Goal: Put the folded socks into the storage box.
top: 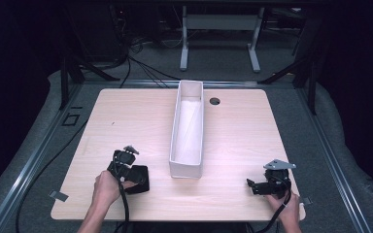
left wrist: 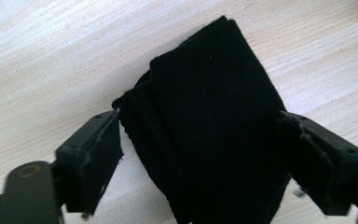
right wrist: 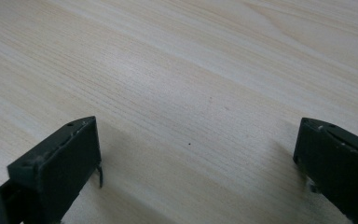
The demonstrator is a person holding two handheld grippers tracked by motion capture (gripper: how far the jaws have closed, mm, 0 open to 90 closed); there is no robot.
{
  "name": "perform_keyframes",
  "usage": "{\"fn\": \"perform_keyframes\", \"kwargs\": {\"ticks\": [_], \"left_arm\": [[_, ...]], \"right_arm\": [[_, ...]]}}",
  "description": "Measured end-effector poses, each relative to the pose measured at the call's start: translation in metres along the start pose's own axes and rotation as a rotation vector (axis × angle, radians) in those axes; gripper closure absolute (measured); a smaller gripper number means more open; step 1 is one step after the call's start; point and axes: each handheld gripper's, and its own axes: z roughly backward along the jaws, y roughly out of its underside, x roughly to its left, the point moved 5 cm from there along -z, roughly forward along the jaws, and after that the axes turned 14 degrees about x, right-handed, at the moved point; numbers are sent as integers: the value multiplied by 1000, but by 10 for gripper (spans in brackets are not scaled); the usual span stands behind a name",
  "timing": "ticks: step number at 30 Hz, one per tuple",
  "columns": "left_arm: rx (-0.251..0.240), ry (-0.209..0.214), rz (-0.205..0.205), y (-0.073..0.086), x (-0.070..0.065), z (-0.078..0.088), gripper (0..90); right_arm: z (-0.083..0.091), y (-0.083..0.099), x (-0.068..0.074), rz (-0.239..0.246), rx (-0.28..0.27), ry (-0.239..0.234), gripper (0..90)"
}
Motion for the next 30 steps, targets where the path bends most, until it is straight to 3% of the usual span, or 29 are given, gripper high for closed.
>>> {"fn": "perform_keyframes", "kwargs": {"ticks": [4,15,30], "left_arm": [[14,-2,-27,0,0,1,241],[45,22,-53,-1,-1,1,382],[36,28,-56,0,-2,3,597]], "right_arm": [[0,0,0,0,0,0,0],[0,0,0,0,-1,1,1],[0,0,0,-2,-3,5,1]]}}
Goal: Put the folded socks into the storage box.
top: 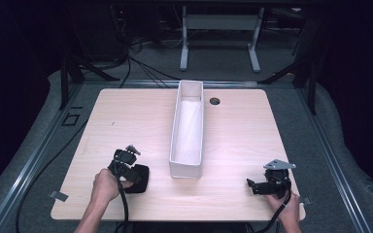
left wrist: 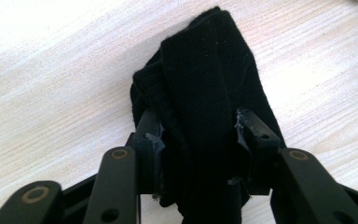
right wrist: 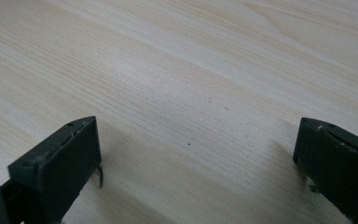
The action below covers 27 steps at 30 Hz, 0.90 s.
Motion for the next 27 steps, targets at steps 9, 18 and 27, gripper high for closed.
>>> {"fn": "perform_keyframes", "kwargs": {"ticks": [9,18,27], "left_arm": [[-16,26,-2,1,3,2,644],[-21,44,-10,1,3,9,655],[-24,29,-32,0,0,26,654]], "right_arm": [[1,0,0,-2,13,20,1],[0,0,0,2,2,-2,0],[0,0,0,-2,0,2,0]]}}
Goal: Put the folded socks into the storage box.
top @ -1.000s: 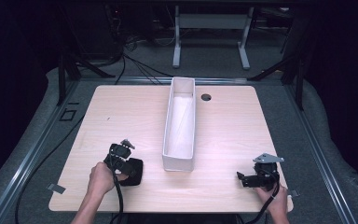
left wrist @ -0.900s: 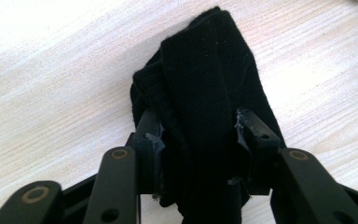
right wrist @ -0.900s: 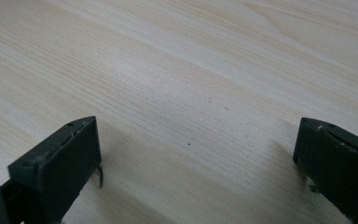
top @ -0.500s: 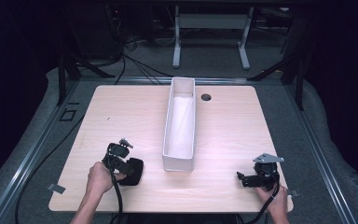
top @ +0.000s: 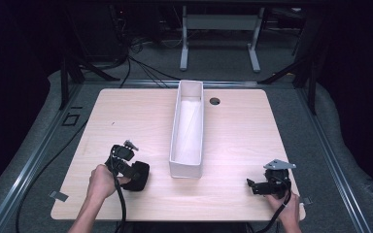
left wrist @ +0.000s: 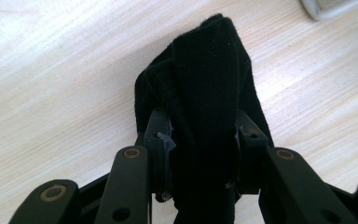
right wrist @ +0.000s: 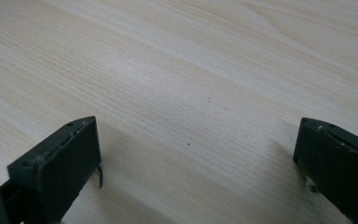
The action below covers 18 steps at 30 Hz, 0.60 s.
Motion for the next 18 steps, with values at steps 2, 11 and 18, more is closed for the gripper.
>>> {"fn": "perform_keyframes", "kwargs": {"ticks": [2,11,18], "left_arm": [[-7,-7,0,-1,0,5,653],[-25,-23,-1,-4,3,30,652],[-38,-34,-11,-8,1,45,652]], "right_arm": [[0,0,0,1,0,0,0],[0,0,0,0,0,0,0],[0,0,0,0,0,1,0]]}}
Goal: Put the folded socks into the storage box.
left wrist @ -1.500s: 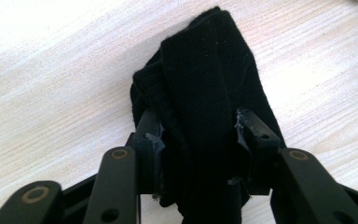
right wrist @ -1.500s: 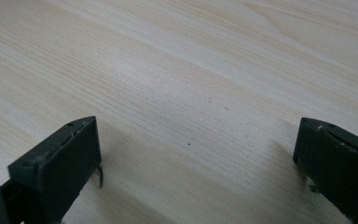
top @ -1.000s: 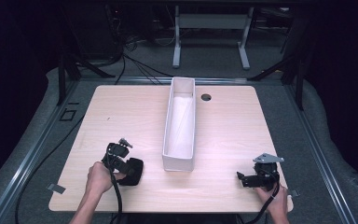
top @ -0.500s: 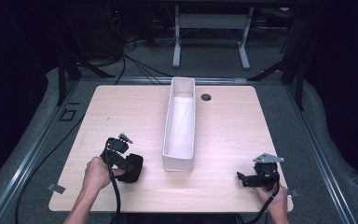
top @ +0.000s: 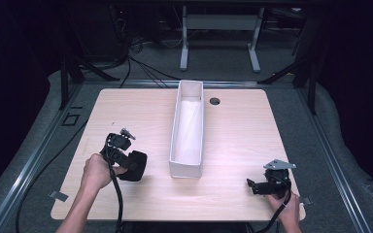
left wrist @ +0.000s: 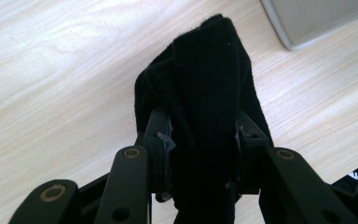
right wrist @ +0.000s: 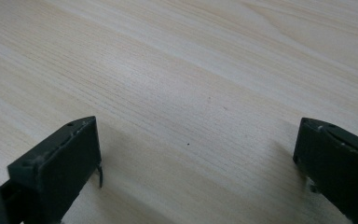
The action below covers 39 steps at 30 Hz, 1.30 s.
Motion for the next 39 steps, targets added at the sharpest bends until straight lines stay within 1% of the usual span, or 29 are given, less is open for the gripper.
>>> {"fn": "perform_keyframes", "kwargs": {"ticks": [8,11,15,16,21,32,39], "left_arm": [[-13,-13,-8,-4,0,14,652],[-4,-15,-12,-4,0,19,651],[-7,-21,-15,-6,1,25,651],[-8,-18,-10,-6,1,26,651],[-16,-24,-17,-8,0,34,650],[-22,-53,-40,-16,-5,55,650],[-28,-65,-45,-20,-7,67,650]], "right_arm": [[0,0,0,0,0,0,0],[0,0,0,1,0,0,0],[0,0,0,1,0,0,0],[0,0,0,1,0,0,0],[0,0,0,1,0,0,0],[0,0,0,0,0,0,0],[0,0,0,0,0,0,0]]}}
